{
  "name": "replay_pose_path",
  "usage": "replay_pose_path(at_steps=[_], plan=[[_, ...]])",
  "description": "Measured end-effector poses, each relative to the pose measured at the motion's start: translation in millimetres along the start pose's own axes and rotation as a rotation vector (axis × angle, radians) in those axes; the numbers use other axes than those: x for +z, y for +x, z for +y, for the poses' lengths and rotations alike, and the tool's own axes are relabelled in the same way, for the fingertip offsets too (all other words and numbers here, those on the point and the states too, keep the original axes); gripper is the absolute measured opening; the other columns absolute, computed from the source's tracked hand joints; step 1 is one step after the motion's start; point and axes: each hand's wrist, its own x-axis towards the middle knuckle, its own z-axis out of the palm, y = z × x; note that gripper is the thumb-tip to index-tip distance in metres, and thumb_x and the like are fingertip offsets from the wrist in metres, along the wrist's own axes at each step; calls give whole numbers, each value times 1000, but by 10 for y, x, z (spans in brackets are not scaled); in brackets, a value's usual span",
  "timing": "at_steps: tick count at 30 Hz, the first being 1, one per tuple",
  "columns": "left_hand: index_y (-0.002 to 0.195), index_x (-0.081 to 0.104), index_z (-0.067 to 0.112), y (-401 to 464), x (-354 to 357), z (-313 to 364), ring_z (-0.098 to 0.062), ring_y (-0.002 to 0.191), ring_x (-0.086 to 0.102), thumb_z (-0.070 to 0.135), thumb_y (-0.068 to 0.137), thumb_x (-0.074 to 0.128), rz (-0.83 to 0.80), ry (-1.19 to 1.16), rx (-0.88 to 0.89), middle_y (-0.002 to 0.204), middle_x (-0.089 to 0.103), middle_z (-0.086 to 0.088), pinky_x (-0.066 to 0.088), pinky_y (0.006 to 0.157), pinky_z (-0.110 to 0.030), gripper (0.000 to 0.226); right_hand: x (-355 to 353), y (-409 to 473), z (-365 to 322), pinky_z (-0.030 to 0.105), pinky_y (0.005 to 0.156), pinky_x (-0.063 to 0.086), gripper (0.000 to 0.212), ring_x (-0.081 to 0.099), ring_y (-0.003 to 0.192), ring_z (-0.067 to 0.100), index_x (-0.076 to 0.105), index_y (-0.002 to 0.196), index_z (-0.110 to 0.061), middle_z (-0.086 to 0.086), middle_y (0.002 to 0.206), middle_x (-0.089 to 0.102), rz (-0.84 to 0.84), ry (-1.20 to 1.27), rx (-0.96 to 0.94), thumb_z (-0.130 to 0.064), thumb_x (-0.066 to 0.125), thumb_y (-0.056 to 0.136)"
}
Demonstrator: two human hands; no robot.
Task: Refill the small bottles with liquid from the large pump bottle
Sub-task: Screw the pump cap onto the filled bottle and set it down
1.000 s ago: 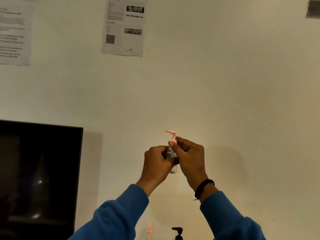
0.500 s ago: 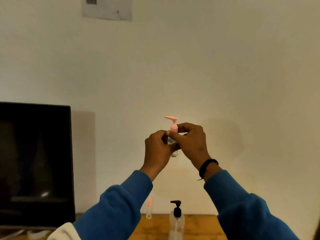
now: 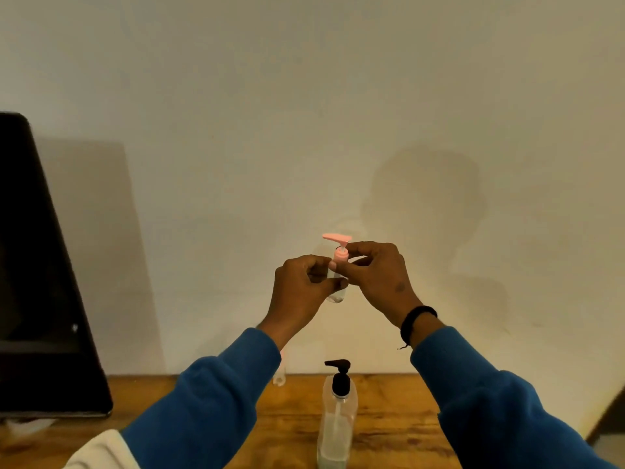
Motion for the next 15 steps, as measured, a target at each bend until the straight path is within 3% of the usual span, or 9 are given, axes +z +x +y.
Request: replay_pose_path(at_steps=[11, 15], plan=[[110, 73, 19, -99, 608, -1385, -5, 87, 68, 21, 81, 82, -62, 31, -216, 95, 72, 10, 49, 71, -4, 31, 631, 107, 1516, 38, 82, 60, 29, 70, 85, 16, 76, 103, -16, -1, 99, 73, -165, -4, 207, -24, 83, 76], [117, 70, 20, -256, 815, -1821, -1, 85, 64, 18, 81, 82, -76, 7, -289, 97, 68, 13, 45, 67, 0, 38, 812, 31, 1961, 36, 82, 60, 27, 71, 83, 12, 77, 101, -16, -4, 97, 74, -240, 18, 258, -21, 83, 75]])
